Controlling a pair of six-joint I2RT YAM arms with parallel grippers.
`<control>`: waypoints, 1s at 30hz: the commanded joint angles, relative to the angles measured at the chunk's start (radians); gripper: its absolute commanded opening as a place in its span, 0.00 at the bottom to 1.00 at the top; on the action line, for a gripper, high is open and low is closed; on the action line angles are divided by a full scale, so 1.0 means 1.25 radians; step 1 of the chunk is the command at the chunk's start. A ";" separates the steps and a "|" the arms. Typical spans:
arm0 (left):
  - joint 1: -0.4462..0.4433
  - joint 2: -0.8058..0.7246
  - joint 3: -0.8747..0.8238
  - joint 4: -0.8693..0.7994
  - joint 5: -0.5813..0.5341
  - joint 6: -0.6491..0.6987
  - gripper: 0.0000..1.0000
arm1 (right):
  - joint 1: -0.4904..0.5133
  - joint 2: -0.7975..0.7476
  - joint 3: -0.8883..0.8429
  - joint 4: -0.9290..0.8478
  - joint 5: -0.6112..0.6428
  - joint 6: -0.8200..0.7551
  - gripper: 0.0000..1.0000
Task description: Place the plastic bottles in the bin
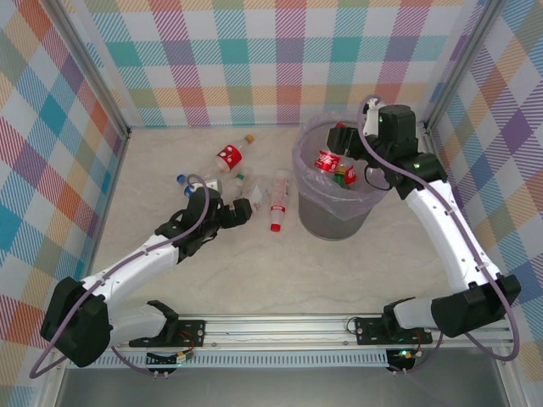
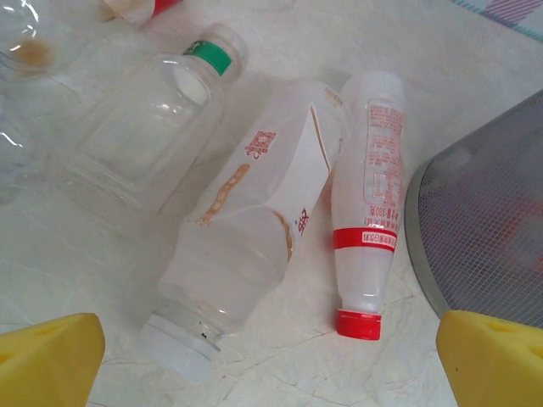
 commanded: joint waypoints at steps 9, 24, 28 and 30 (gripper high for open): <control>0.010 -0.075 0.018 -0.074 0.022 -0.024 1.00 | -0.004 0.065 -0.089 0.052 -0.008 0.022 0.61; 0.173 -0.016 0.057 -0.138 0.074 -0.108 1.00 | -0.014 -0.373 -0.372 0.096 -0.061 0.229 0.70; 0.279 0.024 0.114 -0.180 0.128 -0.101 1.00 | -0.013 -0.500 -0.428 0.064 -0.040 0.228 0.78; 0.319 0.054 0.141 -0.190 0.125 -0.096 1.00 | -0.013 -0.534 -0.429 0.036 -0.037 0.212 0.81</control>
